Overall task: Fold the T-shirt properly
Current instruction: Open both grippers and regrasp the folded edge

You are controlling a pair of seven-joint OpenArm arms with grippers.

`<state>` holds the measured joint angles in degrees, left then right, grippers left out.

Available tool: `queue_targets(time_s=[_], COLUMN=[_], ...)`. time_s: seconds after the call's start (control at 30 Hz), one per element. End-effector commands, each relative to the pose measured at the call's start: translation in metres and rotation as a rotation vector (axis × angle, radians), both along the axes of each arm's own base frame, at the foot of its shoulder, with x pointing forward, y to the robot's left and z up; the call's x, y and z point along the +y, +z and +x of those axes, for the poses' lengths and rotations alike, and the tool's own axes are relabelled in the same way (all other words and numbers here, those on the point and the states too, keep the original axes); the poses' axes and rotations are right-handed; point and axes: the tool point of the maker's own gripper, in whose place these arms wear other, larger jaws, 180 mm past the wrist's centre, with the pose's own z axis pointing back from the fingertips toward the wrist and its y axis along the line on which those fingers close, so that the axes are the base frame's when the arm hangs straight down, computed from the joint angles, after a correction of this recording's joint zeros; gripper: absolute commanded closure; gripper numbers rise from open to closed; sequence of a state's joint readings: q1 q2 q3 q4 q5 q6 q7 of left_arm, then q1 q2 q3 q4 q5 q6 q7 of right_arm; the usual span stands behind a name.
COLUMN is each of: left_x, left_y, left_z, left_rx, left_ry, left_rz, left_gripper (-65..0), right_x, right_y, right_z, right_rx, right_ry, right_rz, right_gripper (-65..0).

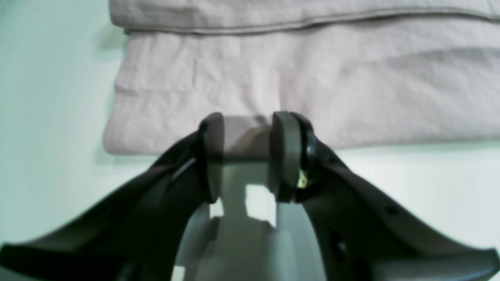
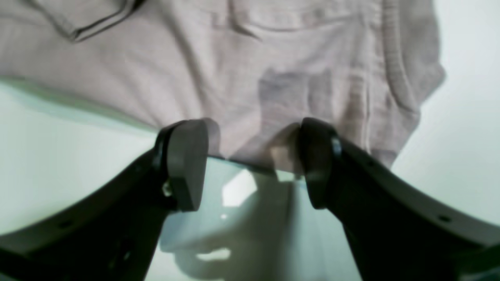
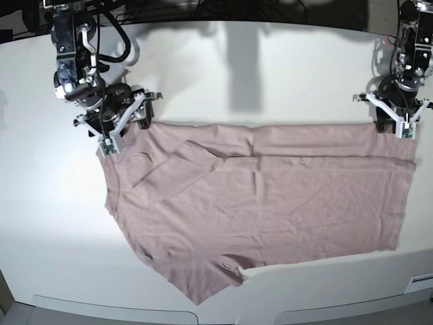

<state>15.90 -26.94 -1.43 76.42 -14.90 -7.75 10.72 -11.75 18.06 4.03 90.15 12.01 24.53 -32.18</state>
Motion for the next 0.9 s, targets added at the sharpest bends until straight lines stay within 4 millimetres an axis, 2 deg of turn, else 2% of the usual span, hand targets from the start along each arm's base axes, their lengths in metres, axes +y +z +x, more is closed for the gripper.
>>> queue_targets(time_s=[0.0,0.17,0.3,0.37,0.47,0.67,0.8,0.87], left_x=[0.007,0.032,0.051,0.053,0.053,0.044,0.041,0.038], left_y=[-0.007,0.027,0.066,0.079,0.082,0.069,0.076,0.077], left_z=[-0.014,0.003,0.025,0.036,0.048,0.057,0.07,0.072], left_rx=[0.061,-0.051,-0.164,-0.205,-0.185,0.035,0.066,0.059], left_ry=[0.001,0.06,0.104,0.114,0.121,0.079,0.084,0.084], left_rz=[0.018,0.041,0.064,0.055,0.05,0.027,-0.006,-0.02], left_gripper=[-20.0,-20.0,-20.0,-20.0,-20.0,-20.0,-20.0,-20.0], right_x=[0.0,0.005,0.011,0.014,0.019,0.016,0.018,0.019], right_y=[0.01,0.026,0.056,0.072,0.087,0.077,0.088,0.083], right_z=[0.006,0.017,0.038,0.049,0.064,0.072,0.083,0.081], right_rx=[-0.045,-0.112,-0.205,-0.252,-0.281,-0.04,-0.056,-0.037], right_ry=[0.012,0.021,0.035,0.035,0.027,0.002,0.002,-0.001], right_rz=[0.002,0.017,0.017,0.026,0.058,-0.015,-0.014,-0.011], right_gripper=[-37.7,-37.7,-37.7,-37.7,-37.7,-37.7,-37.7,-37.7])
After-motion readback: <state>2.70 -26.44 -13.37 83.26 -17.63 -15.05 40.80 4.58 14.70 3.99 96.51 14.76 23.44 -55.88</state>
